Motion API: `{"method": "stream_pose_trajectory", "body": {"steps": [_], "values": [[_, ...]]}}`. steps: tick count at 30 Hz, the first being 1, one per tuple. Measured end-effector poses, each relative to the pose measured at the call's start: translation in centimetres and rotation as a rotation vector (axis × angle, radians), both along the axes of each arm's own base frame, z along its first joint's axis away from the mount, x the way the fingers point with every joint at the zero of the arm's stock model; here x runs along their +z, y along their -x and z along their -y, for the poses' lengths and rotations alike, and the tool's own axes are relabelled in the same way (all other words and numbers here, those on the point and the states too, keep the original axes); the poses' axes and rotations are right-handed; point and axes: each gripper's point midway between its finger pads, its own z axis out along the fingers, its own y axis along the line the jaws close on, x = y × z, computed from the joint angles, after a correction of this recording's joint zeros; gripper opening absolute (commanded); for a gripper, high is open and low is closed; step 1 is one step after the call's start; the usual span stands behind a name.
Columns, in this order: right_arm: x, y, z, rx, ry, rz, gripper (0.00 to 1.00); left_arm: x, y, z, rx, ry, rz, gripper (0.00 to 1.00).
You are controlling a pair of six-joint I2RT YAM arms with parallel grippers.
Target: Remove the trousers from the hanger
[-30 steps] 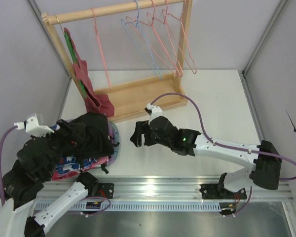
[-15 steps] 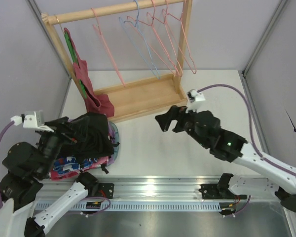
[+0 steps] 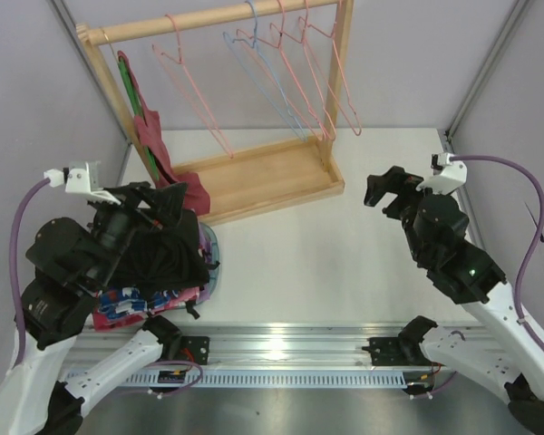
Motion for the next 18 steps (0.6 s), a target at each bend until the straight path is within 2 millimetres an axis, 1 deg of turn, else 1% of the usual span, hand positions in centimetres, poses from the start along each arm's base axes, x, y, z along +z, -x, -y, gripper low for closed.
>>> {"method": "stream_pose_trajectory", "body": {"steps": [2, 4, 5, 7, 10, 12, 13, 15, 18], "values": [[-1.0, -0.6, 1.2, -0.038, -0.003, -0.02, 0.99, -0.4, -0.5, 0.9, -0.023, 0.015, -0.012, 0.99], [-2.0, -0.6, 1.6, -0.042, 0.003, -0.035, 0.99, -1.5, -1.0, 1.7, -0.041, 0.016, -0.043, 0.99], [-2.2, -0.4, 1.8, -0.044, 0.005, -0.037, 0.99, -2.0, -1.2, 1.9, -0.044, 0.015, -0.056, 1.0], [-2.1, 0.2, 2.5, -0.051, 0.005, -0.026, 0.99, -3.4, -1.5, 2.1, -0.043, 0.011, -0.085, 0.99], [-1.3, 1.3, 3.6, -0.066, -0.014, 0.007, 0.99, -5.2, -1.1, 1.7, -0.032, 0.018, -0.099, 0.99], [-1.4, 2.2, 4.4, -0.072, -0.032, 0.031, 0.99, -6.1, -0.6, 1.0, -0.012, 0.027, -0.097, 1.0], [-1.6, 2.6, 4.7, -0.074, -0.037, 0.038, 1.0, -6.6, -0.3, 0.6, -0.003, 0.03, -0.095, 0.99], [-2.4, 3.2, 5.2, -0.076, -0.049, 0.05, 0.99, -6.7, 0.5, -0.3, 0.012, 0.051, -0.071, 1.0], [-4.6, 3.7, 5.5, -0.078, -0.049, 0.036, 0.99, -7.1, 1.6, -1.1, 0.019, 0.081, -0.026, 0.99]]}}
